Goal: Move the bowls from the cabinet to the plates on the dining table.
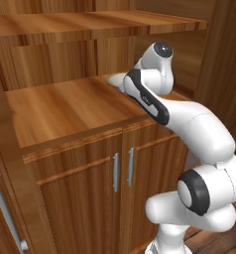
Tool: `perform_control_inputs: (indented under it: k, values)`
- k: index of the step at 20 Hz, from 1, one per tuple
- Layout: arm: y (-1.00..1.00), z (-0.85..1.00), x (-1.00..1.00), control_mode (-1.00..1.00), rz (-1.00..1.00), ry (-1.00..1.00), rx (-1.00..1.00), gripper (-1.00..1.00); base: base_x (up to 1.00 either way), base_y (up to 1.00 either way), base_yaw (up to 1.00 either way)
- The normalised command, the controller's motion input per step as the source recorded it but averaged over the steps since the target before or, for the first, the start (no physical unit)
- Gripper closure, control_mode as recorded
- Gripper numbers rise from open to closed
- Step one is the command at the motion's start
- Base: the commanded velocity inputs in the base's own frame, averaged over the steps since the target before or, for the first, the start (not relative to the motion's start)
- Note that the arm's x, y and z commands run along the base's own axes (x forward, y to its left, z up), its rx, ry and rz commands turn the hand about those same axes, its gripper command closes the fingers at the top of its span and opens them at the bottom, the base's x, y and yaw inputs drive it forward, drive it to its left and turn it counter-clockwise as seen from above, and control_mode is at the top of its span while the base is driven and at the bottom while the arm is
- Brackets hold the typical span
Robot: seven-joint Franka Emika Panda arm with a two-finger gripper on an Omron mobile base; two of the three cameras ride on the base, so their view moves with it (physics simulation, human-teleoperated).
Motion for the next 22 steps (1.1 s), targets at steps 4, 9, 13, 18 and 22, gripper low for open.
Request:
perform_control_inputs:
  k: [4, 9, 13, 18, 22]
  values:
    - [0.0, -0.08, 0.25, -1.0, 0.0, 0.0, -0.03, -1.0, 0.0, 0.0, 0.0]
    - [0.0, -0.09, 0.26, -1.0, 0.0, 0.0, -0.03, -1.0, 0.0, 0.0, 0.0]
    - [0.0, -0.01, 0.13, -1.0, 0.0, 0.0, -0.02, -1.0, 0.0, 0.0, 0.0]
    - [0.0, -0.02, 0.06, -1.0, 0.0, 0.0, -0.01, -1.0, 0.0, 0.0, 0.0]
    - [0.0, -0.09, 0.0, -1.0, 0.0, 0.02, -0.01, -1.0, 0.0, 0.0, 0.0]
